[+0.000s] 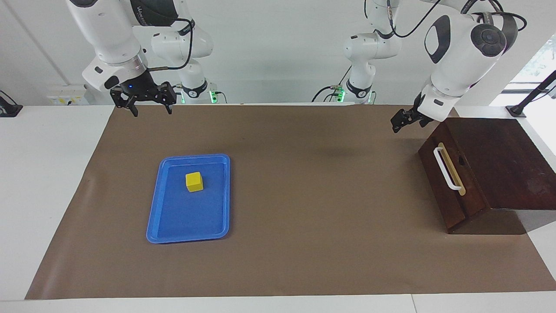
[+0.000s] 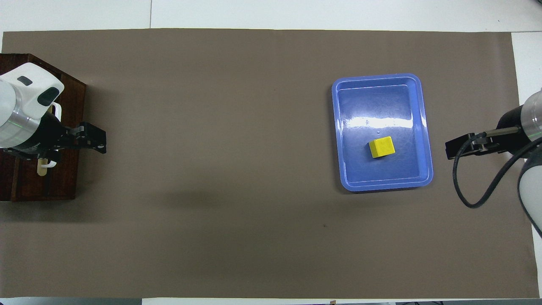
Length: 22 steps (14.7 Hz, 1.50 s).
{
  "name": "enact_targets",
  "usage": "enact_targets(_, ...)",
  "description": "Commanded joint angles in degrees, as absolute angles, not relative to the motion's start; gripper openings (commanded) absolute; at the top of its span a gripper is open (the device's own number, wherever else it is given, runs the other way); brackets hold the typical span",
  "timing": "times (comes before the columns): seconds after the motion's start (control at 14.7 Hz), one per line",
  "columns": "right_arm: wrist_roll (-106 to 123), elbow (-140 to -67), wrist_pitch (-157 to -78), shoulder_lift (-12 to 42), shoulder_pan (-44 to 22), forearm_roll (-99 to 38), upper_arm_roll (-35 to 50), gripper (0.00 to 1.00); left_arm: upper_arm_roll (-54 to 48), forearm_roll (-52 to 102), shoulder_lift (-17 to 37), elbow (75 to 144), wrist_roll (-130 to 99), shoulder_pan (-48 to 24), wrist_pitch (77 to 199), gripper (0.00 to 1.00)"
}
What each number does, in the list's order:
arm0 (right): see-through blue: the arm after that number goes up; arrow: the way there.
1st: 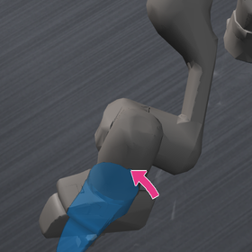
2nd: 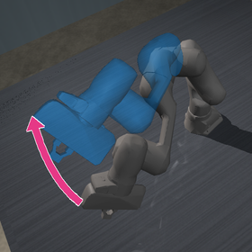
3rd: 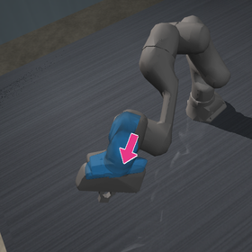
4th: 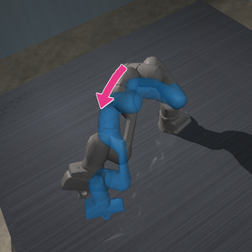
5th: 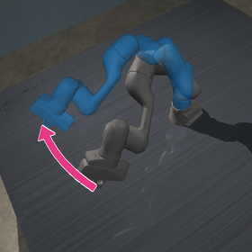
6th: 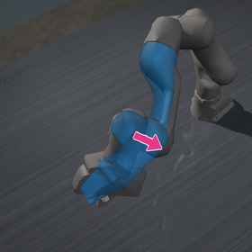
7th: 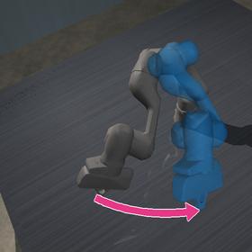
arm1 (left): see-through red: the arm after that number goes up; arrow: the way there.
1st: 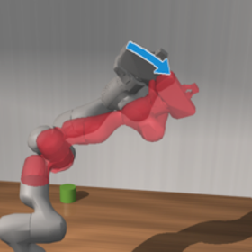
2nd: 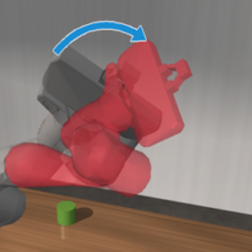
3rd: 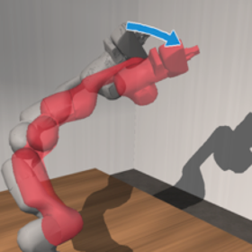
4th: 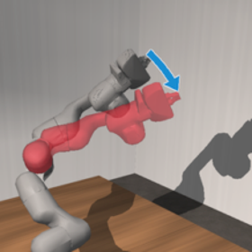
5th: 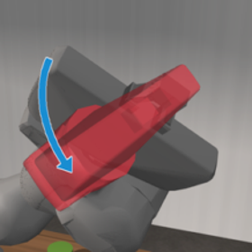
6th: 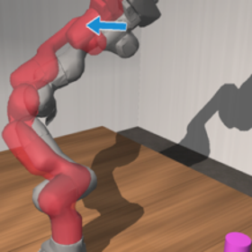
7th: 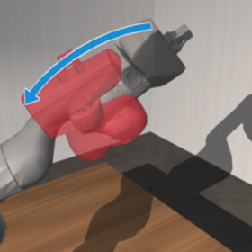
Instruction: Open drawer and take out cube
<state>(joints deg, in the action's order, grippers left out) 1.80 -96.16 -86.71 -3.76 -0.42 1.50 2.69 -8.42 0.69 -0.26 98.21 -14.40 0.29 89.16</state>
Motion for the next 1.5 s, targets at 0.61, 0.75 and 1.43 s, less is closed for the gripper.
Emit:
enact_targets(0.61, 1.67, -95.01, -86.22, 0.09, 10.19, 1.50, 9.40, 1.00, -7.21, 0.70, -1.14, 95.98, -12.22, 0.97, 88.07, 1.00)
enact_targets(0.75, 1.58, -93.44, -84.74, -0.35, 10.28, 1.67, 9.75, 1.00, -7.12, 0.88, -1.14, 95.89, -12.48, 0.97, 88.33, 1.00)
enact_targets(1.43, 1.58, -91.84, -82.35, -0.88, 9.93, 2.02, 9.76, 1.00, -7.29, 1.05, -1.05, 95.98, -11.43, 0.88, 93.95, 1.00)
